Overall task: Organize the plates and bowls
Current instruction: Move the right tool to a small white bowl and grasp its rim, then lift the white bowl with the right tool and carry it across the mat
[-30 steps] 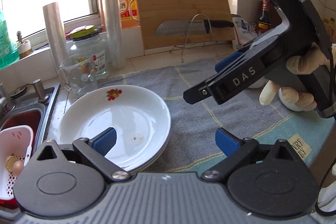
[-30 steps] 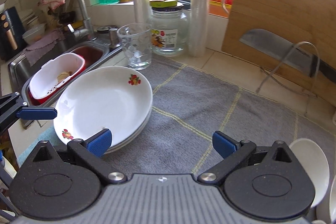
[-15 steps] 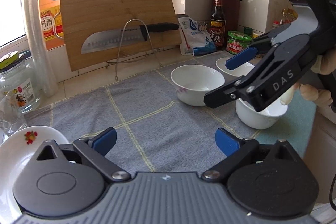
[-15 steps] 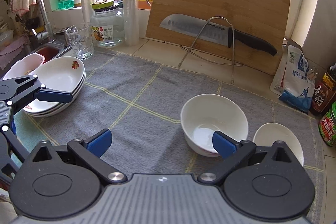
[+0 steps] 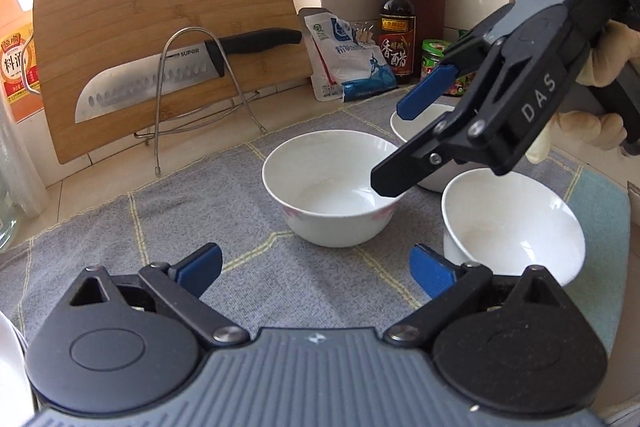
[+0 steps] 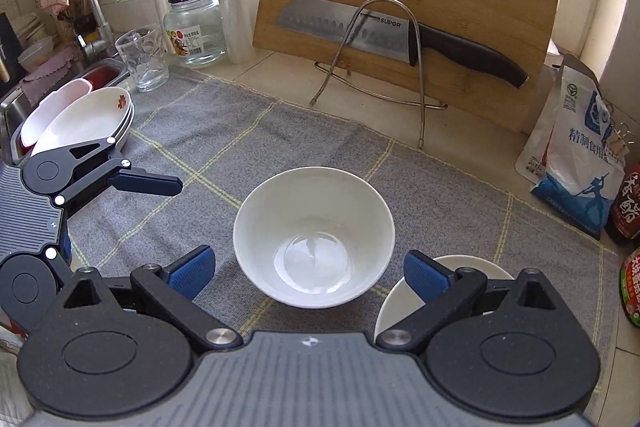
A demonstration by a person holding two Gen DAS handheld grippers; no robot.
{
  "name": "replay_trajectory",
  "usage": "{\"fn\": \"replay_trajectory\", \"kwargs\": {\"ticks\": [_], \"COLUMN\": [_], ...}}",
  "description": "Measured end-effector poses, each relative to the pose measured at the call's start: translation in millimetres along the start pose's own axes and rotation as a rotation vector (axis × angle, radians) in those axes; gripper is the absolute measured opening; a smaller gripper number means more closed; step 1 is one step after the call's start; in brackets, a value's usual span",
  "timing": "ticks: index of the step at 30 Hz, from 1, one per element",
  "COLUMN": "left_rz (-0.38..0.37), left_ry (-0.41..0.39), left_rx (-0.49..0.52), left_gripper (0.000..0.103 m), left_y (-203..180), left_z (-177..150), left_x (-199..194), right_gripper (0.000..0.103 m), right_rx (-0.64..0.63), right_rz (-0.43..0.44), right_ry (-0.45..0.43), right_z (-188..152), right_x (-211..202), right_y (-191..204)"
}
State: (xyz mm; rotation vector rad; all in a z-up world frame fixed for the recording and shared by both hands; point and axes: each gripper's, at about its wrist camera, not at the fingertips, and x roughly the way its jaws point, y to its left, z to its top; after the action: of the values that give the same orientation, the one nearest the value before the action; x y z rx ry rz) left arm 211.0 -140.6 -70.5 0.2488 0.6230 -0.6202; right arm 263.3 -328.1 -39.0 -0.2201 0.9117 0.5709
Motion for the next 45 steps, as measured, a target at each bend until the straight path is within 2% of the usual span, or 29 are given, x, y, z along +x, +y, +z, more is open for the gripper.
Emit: {"fn": "replay_trajectory", "kwargs": {"ticks": [9, 11, 13, 21, 36, 45], "left_rz": [-0.051, -0.056, -0.065, -0.078, -0.091, -0.067], "left_ry": [-0.006, 0.000, 0.001, -0.005, -0.003, -0.010], "left_rx": [-0.007, -0.005, -0.002, 0.016, 0.014, -0.012], "left_gripper": [0.096, 0.092, 0.089, 0.087, 0.083, 0.083], "left_y": [-3.1, -3.2, -3.5, -4.6, -1.3, 3.6], "left_z": [10.9, 13.3, 14.1, 16.9, 17.0, 15.1], "left_x": [22.5, 28.5, 32.0, 39.6, 41.0, 15.5], "right_gripper": [0.096, 0.094, 0.090, 0.080, 0.079, 0.079], "right_rx": [0.008, 0.013, 0.021, 0.077, 0.112, 0.096], "right_rz": [0.102, 0.112, 0.122, 0.171, 0.170, 0.195], "right_ry": [0.053, 0.067, 0.082, 0.100, 0.104, 0.086], "right_z": [13.7, 16.3, 18.0, 20.4, 22.5, 31.9], "right_x": [26.9, 32.0, 36.6, 44.0, 44.9, 33.4], "right_y": [-26.1, -29.8, -33.0, -43.4, -42.4, -21.3]}}
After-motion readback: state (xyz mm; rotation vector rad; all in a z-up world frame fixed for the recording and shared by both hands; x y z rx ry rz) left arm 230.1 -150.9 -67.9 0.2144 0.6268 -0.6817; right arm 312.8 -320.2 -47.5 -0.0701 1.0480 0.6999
